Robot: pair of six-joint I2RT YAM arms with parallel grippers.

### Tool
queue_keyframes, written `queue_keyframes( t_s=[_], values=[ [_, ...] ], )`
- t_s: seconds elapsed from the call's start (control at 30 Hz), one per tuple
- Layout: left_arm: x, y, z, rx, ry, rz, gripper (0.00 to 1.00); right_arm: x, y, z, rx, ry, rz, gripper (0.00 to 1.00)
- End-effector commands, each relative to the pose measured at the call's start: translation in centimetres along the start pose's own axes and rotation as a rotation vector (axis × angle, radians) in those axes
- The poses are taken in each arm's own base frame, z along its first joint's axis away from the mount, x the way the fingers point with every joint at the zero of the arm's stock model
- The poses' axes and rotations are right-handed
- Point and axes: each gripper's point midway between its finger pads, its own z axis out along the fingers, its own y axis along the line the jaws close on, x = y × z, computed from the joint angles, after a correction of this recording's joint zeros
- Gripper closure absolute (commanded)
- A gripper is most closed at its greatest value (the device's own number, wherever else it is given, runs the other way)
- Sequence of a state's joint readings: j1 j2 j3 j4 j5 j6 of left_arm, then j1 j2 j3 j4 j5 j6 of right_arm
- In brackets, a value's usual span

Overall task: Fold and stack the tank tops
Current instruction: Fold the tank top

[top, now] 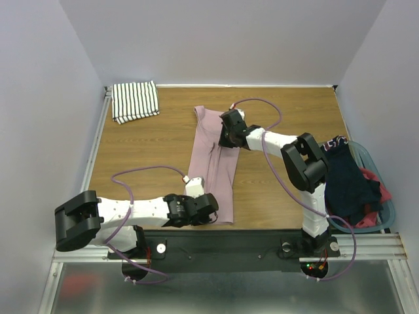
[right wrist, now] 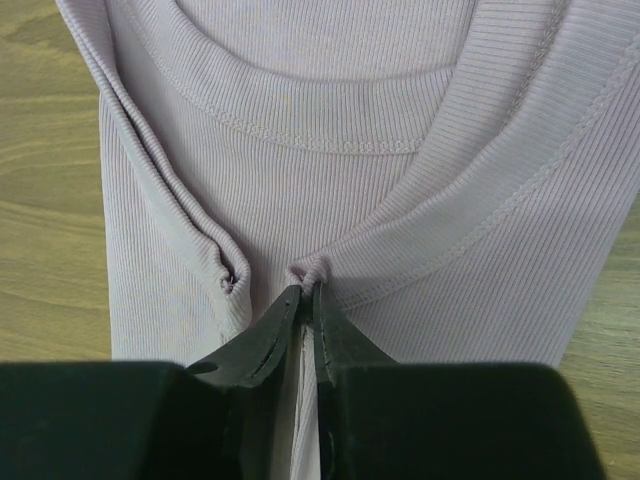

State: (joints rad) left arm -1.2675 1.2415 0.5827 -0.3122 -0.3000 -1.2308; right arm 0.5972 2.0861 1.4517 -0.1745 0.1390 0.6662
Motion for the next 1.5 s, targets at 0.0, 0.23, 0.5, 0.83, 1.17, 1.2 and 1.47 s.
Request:
queue_keyframes(
  t_s=[0.0, 0.23, 0.5, 0.83, 1.17, 1.2, 1.47],
  values=[
    [-0.7, -0.6, -1.0, 0.011, -0.007, 0.029, 0.93, -2.7, 1.9, -1.0, -0.033, -0.072, -0.017, 0.81],
    [-1.9, -1.6, -2.5, 0.046, -0.037, 0.040, 0.57, -4.6, 3.0, -2.5, -0.060, -0.113, -0.035, 0.65],
    [-5.1, -3.5, -5.4, 0.076, -0.129, 0.060, 0.55, -7.8, 1.1, -5.0, 0.027, -0.205, -0.056, 0.62],
    [-4.4, -10.3, -2.5, 0.195, -0.082, 0.206, 0.68, -9.2, -4.4, -4.6, 0.127, -0.206, -0.025, 0.69],
    [-1.2, -9.9, 2.9, 0.137, 0.001, 0.267, 0.83, -8.7, -6.3, -0.1, 0.164, -0.150, -0.048, 0.75],
    [-1.0, -9.7, 3.2, 0.130, 0.007, 0.270, 0.83, -8.7, -6.3, 0.3, 0.164, -0.147, -0.049, 0.75],
    [2.1, -8.0, 4.3, 0.109, 0.088, 0.310, 0.87, -7.4, -7.9, 3.1, 0.215, -0.102, -0.061, 0.77]
  ],
)
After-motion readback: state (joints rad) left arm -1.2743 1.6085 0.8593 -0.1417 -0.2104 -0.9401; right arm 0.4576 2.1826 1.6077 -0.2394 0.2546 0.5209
